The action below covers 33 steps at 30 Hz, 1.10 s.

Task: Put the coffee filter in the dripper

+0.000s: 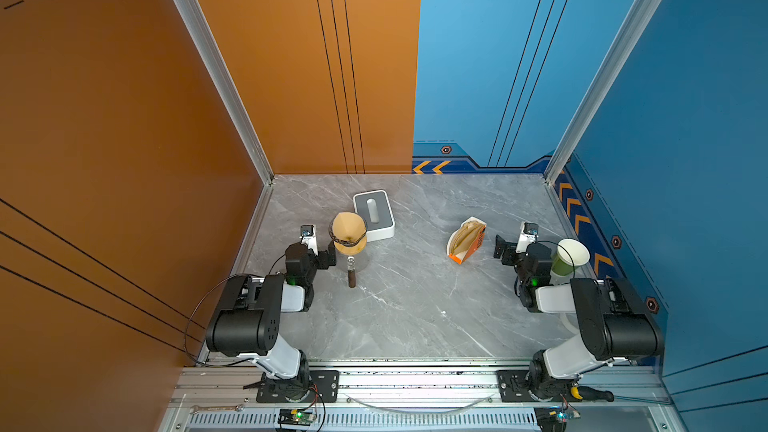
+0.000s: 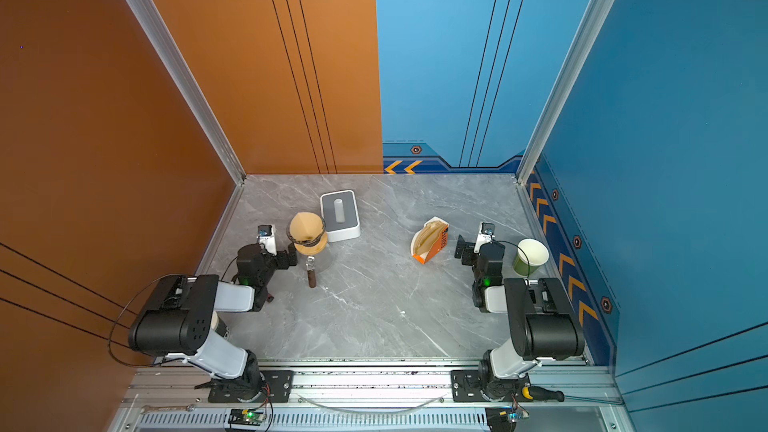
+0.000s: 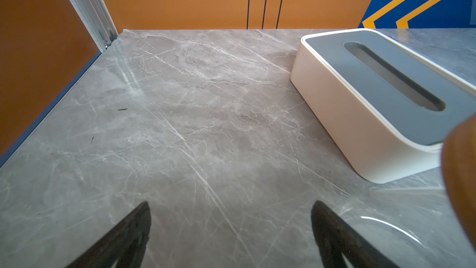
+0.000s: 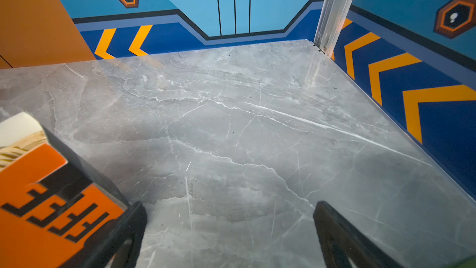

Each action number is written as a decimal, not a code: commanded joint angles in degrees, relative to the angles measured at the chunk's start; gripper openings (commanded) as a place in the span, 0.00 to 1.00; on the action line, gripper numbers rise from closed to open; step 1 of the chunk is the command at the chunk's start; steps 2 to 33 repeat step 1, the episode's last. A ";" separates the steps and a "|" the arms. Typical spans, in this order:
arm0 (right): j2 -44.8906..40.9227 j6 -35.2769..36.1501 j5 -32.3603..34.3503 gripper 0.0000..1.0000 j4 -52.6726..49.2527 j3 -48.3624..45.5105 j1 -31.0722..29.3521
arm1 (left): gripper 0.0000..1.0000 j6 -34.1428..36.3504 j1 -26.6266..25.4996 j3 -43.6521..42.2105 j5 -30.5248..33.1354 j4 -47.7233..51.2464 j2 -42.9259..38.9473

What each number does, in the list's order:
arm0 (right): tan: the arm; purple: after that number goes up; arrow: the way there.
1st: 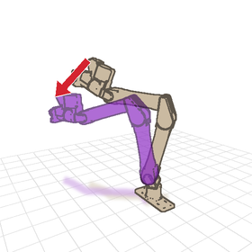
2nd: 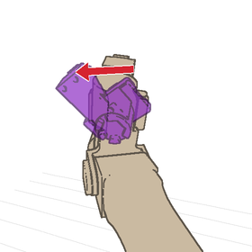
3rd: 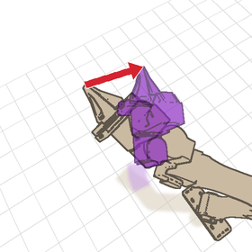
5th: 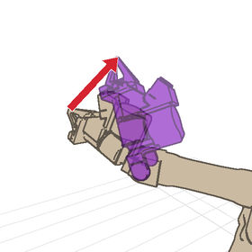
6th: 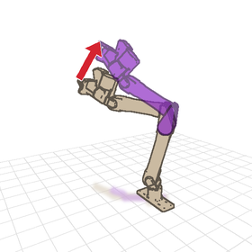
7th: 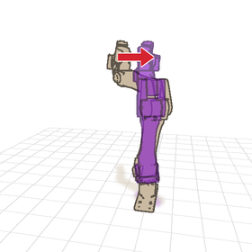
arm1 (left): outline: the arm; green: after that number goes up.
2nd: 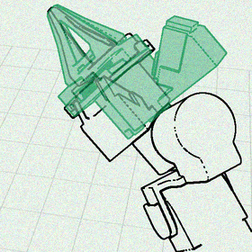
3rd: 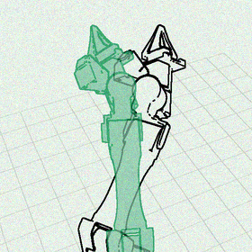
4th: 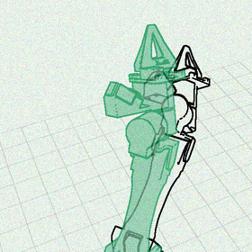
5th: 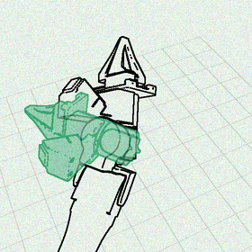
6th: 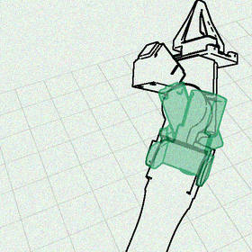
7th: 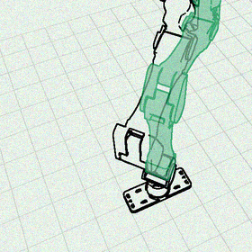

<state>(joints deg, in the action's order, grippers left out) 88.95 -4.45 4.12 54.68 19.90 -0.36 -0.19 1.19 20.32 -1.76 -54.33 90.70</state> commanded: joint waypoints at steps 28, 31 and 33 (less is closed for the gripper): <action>-0.27 0.06 2.43 1.00 -1.58 0.95 -0.43 | 0.98 1.03 -0.49 1.16 0.00 0.71 -1.04; -0.27 0.06 2.43 1.00 -1.58 0.95 -0.43 | 0.98 1.03 -0.49 1.16 0.00 0.71 -1.04; -0.27 0.06 2.43 1.00 -1.58 0.95 -0.43 | 0.98 1.03 -0.49 1.16 0.00 0.71 -1.04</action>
